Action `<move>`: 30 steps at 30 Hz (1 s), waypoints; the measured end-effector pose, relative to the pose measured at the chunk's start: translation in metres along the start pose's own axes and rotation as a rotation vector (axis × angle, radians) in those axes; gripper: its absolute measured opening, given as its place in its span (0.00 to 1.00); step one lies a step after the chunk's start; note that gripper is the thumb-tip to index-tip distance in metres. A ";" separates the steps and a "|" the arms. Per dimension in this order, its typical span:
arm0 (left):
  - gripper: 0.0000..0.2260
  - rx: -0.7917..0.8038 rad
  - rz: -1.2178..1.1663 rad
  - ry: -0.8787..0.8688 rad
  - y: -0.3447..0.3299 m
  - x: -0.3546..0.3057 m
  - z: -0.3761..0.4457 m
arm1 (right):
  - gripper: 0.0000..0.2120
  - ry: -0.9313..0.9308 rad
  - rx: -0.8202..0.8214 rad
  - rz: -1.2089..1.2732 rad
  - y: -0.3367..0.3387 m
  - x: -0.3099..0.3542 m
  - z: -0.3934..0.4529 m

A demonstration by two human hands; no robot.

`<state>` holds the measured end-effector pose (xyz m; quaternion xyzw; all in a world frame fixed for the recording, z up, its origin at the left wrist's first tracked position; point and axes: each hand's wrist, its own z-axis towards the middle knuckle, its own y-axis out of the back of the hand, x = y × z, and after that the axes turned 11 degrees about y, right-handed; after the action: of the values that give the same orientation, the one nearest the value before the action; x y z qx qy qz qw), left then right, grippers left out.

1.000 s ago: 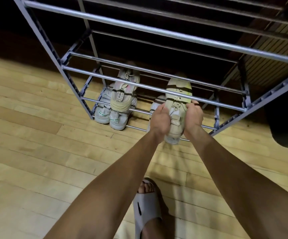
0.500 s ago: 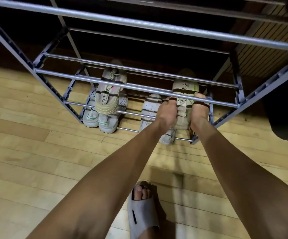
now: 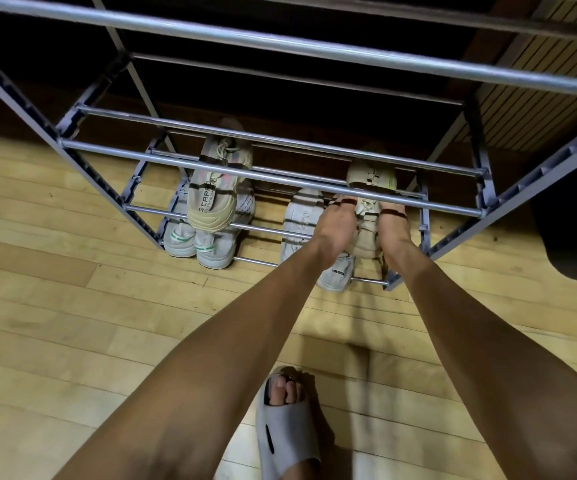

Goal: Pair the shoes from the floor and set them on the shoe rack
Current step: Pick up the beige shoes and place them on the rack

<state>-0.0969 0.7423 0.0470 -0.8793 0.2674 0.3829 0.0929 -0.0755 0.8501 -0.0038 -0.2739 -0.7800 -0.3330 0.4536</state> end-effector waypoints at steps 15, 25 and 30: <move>0.14 -0.261 -0.184 -0.194 0.107 0.029 -0.059 | 0.15 0.445 0.046 -0.370 -0.013 0.020 -0.079; 0.17 -0.512 -0.269 -0.286 0.216 0.042 -0.129 | 0.17 0.579 0.336 -0.381 -0.053 0.056 -0.164; 0.18 -0.596 -0.224 -0.269 0.277 0.058 -0.182 | 0.18 0.538 0.572 -0.353 -0.096 0.071 -0.218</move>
<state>-0.1001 0.4197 0.1417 -0.8333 0.0309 0.5442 -0.0923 -0.0624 0.6316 0.1134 0.0970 -0.7297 -0.2352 0.6347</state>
